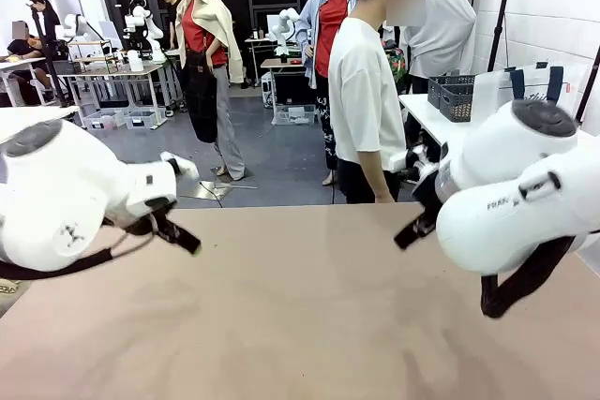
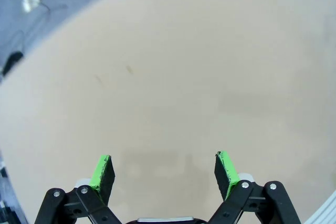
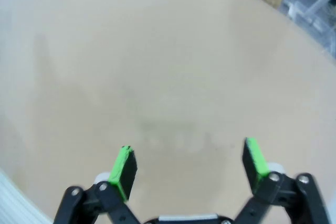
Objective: Transfer purchased items from the store into the shopping bag.
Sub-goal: Open the Reusable shopping bag in the center of the table.
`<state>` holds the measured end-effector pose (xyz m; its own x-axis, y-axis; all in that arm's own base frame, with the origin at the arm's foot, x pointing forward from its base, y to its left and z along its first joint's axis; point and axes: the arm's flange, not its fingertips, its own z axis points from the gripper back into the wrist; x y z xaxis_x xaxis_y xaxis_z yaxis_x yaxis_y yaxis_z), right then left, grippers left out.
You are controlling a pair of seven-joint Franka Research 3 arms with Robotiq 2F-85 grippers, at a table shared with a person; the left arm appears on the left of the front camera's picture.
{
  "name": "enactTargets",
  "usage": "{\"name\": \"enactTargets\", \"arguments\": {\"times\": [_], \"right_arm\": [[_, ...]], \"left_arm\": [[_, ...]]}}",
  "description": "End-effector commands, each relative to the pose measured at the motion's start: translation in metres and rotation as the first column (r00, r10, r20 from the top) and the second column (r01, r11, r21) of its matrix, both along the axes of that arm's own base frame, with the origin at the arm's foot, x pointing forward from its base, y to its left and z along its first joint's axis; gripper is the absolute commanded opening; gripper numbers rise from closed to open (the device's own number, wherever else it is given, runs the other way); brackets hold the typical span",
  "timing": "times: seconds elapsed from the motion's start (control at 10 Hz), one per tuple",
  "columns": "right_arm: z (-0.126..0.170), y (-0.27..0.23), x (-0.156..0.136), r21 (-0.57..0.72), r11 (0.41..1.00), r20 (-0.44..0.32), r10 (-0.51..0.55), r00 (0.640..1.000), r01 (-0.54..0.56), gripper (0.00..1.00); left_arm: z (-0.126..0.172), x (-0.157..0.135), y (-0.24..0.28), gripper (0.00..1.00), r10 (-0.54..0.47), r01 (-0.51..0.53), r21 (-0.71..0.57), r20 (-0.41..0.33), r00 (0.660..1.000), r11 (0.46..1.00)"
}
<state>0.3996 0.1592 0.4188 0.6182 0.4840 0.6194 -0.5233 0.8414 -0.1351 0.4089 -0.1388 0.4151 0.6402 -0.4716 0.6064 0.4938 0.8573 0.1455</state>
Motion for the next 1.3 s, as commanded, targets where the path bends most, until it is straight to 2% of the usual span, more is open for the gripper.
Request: {"name": "enactTargets", "arguments": {"times": [0.0, 0.2, 0.3, 0.4, 0.5, 0.6, 0.7, 0.8, 1.0, 1.1, 1.2], "right_arm": [[0.078, -0.045, 0.011, 0.208, 0.972, 0.161, -0.147, 0.976, 0.112, 1.0], [0.121, -0.097, 0.033, 0.302, 0.914, 0.201, -0.339, 0.919, 0.271, 1.0], [0.128, -0.125, 0.044, 0.305, 0.878, 0.193, -0.436, 0.879, 0.369, 1.0], [0.129, -0.156, 0.057, 0.322, 0.821, 0.167, -0.54, 0.825, 0.472, 1.0], [0.124, -0.183, 0.07, 0.3, 0.746, 0.156, -0.653, 0.741, 0.594, 1.0], [0.116, -0.207, 0.085, 0.287, 0.674, 0.122, -0.73, 0.672, 0.68, 1.0], [0.106, -0.225, 0.095, 0.274, 0.619, 0.087, -0.778, 0.622, 0.736, 1.0], [0.094, -0.238, 0.101, 0.256, 0.59, 0.056, -0.8, 0.597, 0.766, 1.0], [0.079, -0.248, 0.115, 0.269, 0.582, 0.021, -0.8, 0.6, 0.767, 1.0], [0.07, -0.292, 0.094, 0.267, 0.605, 0.046, -0.785, 0.617, 0.75, 1.0], [0.07, -0.292, 0.094, 0.267, 0.605, 0.046, -0.785, 0.617, 0.75, 1.0]], "left_arm": [[0.062, -0.006, 0.049, 1.0, 0.067, -0.057, -0.07, 0.152, 0.986, 0.996], [0.09, -0.006, 0.091, 1.0, 0.134, -0.113, -0.113, 0.206, 0.969, 0.987], [0.092, 0.0, 0.111, 1.0, 0.194, -0.173, -0.117, 0.197, 0.961, 0.978], [0.086, 0.012, 0.127, 1.0, 0.253, -0.241, -0.088, 0.175, 0.952, 0.967], [0.08, 0.023, 0.141, 1.0, 0.309, -0.299, -0.09, 0.14, 0.941, 0.95], [0.073, 0.035, 0.151, 1.0, 0.354, -0.344, -0.107, 0.099, 0.93, 0.933], [0.067, 0.045, 0.159, 1.0, 0.422, -0.416, -0.09, 0.067, 0.904, 0.905], [0.062, 0.051, 0.167, 1.0, 0.491, -0.488, -0.072, 0.043, 0.87, 0.87], [0.056, 0.06, 0.172, 1.0, 0.533, -0.529, -0.088, 0.015, 0.846, 0.844], [0.055, 0.06, 0.164, 1.0, 0.496, -0.493, -0.063, 0.029, 0.868, 0.868], [0.042, 0.058, 0.194, 1.0, 0.493, -0.489, -0.094, 0.022, 0.87, 0.867]]}}
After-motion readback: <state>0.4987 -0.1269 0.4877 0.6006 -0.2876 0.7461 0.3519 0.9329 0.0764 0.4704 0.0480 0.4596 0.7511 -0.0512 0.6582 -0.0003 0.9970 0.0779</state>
